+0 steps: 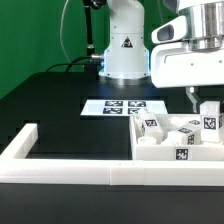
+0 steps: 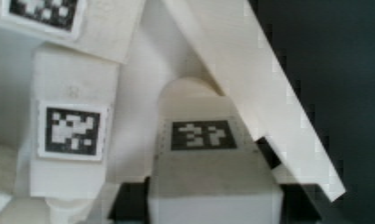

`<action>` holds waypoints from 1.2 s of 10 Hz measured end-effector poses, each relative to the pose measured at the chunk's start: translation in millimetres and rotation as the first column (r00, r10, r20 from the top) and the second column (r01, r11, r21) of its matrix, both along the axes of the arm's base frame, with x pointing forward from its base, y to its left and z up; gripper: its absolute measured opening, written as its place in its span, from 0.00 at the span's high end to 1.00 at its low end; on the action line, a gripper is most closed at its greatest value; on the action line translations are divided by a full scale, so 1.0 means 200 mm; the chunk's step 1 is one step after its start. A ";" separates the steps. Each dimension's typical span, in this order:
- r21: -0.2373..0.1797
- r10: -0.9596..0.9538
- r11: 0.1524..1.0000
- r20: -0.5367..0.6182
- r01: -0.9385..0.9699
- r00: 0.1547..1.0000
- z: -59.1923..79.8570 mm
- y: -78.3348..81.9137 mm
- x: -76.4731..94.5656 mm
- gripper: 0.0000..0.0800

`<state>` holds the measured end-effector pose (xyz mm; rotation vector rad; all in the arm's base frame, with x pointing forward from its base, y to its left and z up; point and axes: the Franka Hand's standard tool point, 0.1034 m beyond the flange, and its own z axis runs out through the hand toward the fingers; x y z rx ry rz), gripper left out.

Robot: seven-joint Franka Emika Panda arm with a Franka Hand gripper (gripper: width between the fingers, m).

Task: Assemble one leg

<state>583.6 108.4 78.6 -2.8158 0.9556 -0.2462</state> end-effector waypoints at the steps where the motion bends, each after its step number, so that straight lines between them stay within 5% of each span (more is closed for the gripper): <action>1: 0.003 -0.011 1.000 0.000 0.011 1.000 0.00 0.00 0.00 0.64; 2: -0.008 0.041 0.999 0.000 -0.041 0.999 0.00 0.00 0.00 0.64; 5: -0.103 0.381 0.920 -0.006 -0.379 0.925 0.03 0.05 0.01 0.22; 9: -0.162 0.626 0.768 -0.018 -0.620 0.780 0.03 0.04 0.01 0.19; 12: -0.223 0.880 0.438 -0.088 -0.871 0.466 -0.01 0.03 0.03 0.19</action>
Offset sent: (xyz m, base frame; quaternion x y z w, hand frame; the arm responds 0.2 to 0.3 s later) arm -0.0032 -0.0006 0.0044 -0.0360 0.0077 -0.2019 0.9787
